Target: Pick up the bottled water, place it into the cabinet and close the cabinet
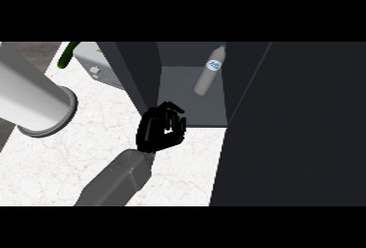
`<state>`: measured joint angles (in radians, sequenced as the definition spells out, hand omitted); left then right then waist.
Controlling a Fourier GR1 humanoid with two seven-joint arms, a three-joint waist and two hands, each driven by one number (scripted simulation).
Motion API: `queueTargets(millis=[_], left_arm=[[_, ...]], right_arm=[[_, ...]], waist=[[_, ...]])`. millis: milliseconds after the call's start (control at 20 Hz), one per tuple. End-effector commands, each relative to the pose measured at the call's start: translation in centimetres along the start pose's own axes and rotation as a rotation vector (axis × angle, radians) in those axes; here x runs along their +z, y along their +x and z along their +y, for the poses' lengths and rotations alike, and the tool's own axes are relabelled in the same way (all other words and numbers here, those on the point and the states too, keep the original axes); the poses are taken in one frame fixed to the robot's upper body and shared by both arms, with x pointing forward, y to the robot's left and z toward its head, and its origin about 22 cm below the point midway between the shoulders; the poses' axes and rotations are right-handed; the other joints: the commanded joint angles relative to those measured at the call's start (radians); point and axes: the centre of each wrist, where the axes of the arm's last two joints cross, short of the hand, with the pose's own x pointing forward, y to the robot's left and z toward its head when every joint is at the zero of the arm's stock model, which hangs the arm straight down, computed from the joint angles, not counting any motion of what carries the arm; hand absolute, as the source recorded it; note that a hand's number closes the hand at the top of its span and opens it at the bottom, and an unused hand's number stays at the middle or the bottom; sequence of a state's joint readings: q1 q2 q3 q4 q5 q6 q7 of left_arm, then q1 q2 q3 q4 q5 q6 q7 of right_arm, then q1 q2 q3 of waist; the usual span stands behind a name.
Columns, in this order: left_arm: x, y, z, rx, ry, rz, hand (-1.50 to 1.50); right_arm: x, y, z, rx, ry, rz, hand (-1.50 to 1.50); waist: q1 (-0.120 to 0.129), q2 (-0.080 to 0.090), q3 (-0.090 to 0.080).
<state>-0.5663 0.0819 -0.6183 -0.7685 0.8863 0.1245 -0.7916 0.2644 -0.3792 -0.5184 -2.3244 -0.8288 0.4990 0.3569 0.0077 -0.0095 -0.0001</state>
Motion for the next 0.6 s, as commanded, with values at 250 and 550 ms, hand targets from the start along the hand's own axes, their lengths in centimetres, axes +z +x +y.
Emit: queueTargets(millis=[250,550], left_arm=[[6.9,3.1,2.6,0.017,-0.07,0.024,-1.5],[9.4,6.7,5.7,0.013,-0.07,0.032,-1.5]], right_arm=[[0.1,2.6,4.2,0.049,0.056,-0.047,1.5],[-0.5,3.2,6.4,0.038,0.22,-0.01,1.5]], waist=[[0.002,0.0,0.0],[0.005,-0.004,-0.001]])
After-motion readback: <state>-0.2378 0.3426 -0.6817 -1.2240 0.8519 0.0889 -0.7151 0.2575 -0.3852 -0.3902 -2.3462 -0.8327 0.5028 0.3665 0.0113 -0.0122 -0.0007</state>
